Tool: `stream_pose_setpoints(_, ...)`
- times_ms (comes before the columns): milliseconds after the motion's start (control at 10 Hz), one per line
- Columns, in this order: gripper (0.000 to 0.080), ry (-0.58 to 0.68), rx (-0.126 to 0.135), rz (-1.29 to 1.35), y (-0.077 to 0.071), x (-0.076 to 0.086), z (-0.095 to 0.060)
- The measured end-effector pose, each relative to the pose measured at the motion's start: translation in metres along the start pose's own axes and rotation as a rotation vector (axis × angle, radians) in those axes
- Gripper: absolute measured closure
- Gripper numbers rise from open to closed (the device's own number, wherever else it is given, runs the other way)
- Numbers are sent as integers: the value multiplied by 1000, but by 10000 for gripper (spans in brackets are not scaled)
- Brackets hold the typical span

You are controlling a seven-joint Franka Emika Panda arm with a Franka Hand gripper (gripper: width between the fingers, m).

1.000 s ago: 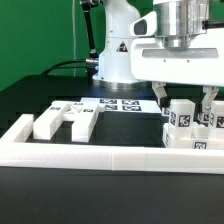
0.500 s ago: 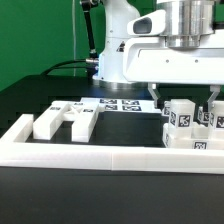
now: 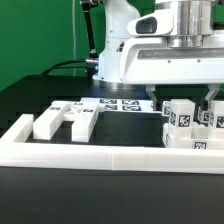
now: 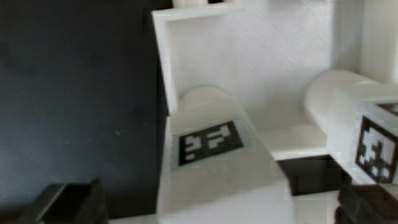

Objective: Assemble chair

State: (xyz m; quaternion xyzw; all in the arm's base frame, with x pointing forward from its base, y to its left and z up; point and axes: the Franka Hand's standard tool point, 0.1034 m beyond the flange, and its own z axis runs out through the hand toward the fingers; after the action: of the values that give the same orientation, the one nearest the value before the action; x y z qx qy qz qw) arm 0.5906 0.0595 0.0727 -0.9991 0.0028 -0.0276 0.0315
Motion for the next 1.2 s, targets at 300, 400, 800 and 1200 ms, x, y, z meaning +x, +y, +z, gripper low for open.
stream_pose_setpoints(300,407,0,0,-5,0,0,0)
stream_pose_setpoints(400,510,0,1,9,0,0,0)
stream_pose_setpoints(800,510,1,3,218,0,0,0)
stream_pose_setpoints(1200,509,1,2,566,0,0,0)
